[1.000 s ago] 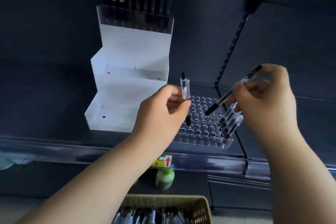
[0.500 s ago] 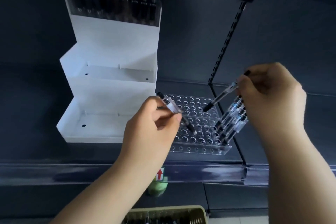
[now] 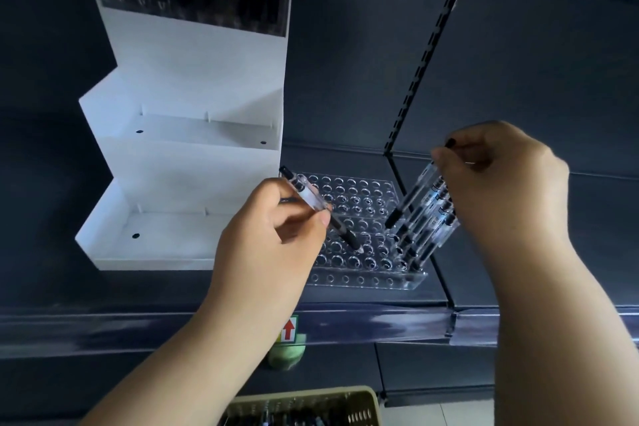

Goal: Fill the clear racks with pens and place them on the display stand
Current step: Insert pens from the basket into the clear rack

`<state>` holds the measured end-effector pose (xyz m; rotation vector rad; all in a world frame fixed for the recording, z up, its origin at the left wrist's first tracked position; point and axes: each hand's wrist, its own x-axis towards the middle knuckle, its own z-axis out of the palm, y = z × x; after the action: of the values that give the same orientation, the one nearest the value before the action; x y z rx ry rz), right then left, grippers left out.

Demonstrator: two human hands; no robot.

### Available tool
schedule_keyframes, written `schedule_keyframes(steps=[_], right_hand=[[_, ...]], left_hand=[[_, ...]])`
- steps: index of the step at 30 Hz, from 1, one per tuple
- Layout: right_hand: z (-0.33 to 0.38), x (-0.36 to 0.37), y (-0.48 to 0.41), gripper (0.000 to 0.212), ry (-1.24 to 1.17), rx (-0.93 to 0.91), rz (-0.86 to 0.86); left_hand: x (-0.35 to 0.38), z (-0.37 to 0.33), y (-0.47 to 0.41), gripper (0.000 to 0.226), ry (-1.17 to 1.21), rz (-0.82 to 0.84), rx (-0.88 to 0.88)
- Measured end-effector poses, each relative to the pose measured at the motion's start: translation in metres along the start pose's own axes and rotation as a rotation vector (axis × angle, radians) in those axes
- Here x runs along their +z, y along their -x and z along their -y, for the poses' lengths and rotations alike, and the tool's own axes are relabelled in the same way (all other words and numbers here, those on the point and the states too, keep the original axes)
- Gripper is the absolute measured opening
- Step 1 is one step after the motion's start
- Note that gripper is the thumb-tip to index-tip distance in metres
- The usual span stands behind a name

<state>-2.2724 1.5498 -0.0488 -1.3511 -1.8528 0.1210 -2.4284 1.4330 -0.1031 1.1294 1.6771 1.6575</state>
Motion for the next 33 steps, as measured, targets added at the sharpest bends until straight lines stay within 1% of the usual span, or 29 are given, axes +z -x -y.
schedule_keyframes(steps=[14,18,22,33], right_hand=[[-0.004,0.001,-0.004,0.011,0.044,-0.005,-0.025],[-0.009,0.008,-0.002,0.009,0.070,-0.027,0.021],[-0.015,0.016,-0.004,0.013,0.217,-0.113,0.070],[-0.019,0.021,-0.009,0.015,0.247,-0.137,0.093]], left_hand=[[-0.003,0.001,-0.001,0.014,-0.006,-0.017,0.014],[-0.004,0.001,-0.002,0.014,-0.020,-0.020,0.024],[-0.005,0.001,-0.004,0.017,-0.009,-0.024,0.017],[-0.005,0.003,-0.005,0.013,-0.015,-0.016,0.021]])
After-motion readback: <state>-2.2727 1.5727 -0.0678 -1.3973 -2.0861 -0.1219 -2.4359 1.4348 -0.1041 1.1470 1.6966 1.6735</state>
